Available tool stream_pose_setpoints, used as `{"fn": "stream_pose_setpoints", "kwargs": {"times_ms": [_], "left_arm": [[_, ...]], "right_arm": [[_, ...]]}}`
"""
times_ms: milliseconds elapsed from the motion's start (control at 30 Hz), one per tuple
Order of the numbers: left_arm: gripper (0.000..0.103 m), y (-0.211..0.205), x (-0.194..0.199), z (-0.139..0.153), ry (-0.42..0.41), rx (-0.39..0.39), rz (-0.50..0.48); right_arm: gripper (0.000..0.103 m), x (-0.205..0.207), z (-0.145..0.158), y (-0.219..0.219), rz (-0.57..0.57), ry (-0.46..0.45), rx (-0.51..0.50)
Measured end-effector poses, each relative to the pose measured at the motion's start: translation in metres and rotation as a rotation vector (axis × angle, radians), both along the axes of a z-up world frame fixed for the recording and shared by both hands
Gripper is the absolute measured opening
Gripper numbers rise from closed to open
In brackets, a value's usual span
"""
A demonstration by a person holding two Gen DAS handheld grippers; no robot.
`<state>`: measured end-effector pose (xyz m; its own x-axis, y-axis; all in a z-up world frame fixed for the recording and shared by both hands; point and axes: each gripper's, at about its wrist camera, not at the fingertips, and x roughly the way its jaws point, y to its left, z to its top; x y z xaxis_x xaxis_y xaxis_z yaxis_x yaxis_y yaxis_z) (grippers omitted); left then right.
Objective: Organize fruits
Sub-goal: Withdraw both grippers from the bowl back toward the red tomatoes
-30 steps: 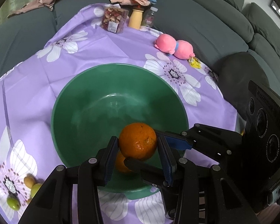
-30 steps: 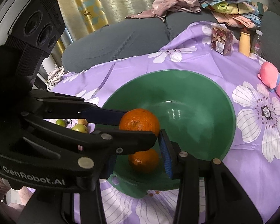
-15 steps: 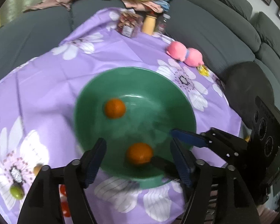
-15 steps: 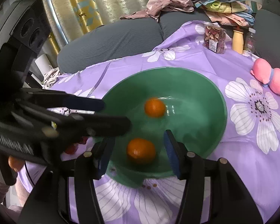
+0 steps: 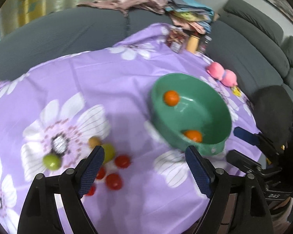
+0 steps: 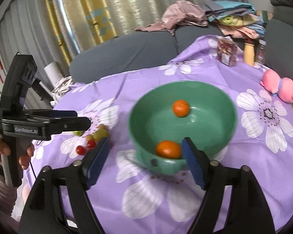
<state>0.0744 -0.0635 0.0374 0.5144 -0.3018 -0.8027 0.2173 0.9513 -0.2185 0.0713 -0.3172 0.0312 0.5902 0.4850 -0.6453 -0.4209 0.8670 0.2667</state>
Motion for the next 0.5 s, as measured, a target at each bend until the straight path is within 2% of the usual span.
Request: {"fn": "stream_pose_setpoints", "kwargs": {"times_ms": [67, 267, 500], "left_arm": [[0.100, 0.017, -0.009, -0.003, -0.001, 0.002, 0.043], [0.100, 0.051, -0.028, -0.016, 0.015, 0.018, 0.130], [0.100, 0.091, -0.049, -0.039, 0.073, 0.009, 0.227]], "right_arm": [[0.085, -0.005, 0.000, 0.013, 0.030, 0.006, -0.002], [0.085, -0.014, -0.006, 0.047, 0.107, 0.047, -0.031], [0.085, -0.024, -0.021, 0.086, 0.192, 0.094, -0.075]]}}
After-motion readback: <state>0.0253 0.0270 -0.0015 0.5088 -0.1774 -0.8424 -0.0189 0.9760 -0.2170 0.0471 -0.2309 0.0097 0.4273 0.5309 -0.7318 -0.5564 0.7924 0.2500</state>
